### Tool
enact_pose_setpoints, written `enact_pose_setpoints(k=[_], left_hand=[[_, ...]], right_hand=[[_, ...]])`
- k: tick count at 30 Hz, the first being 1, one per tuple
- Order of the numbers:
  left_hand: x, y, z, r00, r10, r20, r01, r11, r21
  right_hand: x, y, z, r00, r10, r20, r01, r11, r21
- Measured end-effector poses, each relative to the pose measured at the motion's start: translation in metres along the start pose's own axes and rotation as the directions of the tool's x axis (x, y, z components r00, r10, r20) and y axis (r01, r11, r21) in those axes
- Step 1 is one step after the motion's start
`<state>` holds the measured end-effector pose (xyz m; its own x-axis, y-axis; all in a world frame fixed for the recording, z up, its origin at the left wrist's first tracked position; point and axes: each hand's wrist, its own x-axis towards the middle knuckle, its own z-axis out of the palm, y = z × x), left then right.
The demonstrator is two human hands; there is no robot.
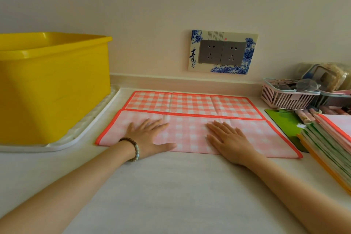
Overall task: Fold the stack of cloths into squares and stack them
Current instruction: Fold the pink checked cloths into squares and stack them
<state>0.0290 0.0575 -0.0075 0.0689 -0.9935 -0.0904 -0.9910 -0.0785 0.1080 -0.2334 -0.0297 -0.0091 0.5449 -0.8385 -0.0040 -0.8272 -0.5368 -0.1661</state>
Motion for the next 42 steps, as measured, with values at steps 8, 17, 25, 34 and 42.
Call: enact_pose_setpoints(k=[8,17,25,34,42], left_hand=[[-0.026,-0.048,-0.008,0.990,-0.138,0.030,0.140,0.987,-0.079],[-0.029,0.002,-0.026,0.982,0.167,-0.088,-0.182,0.961,-0.207],[-0.033,0.019,-0.031,0.948,0.299,-0.109,-0.304,0.952,-0.030],[-0.040,0.015,-0.040,0.965,0.184,-0.187,-0.215,0.963,-0.162],[-0.055,0.009,-0.076,0.985,0.170,-0.045,-0.170,0.866,-0.470]], right_hand=[[0.000,0.000,0.000,1.000,0.002,0.015,-0.002,1.000,-0.007],[-0.023,-0.009,-0.030,0.992,-0.120,-0.037,0.126,0.943,0.307],[-0.054,-0.001,-0.038,0.970,-0.242,0.027,0.237,0.964,0.118],[-0.050,0.005,-0.036,0.981,-0.196,-0.003,0.196,0.980,0.034],[-0.049,0.018,-0.075,0.979,-0.161,0.127,0.136,0.972,0.189]])
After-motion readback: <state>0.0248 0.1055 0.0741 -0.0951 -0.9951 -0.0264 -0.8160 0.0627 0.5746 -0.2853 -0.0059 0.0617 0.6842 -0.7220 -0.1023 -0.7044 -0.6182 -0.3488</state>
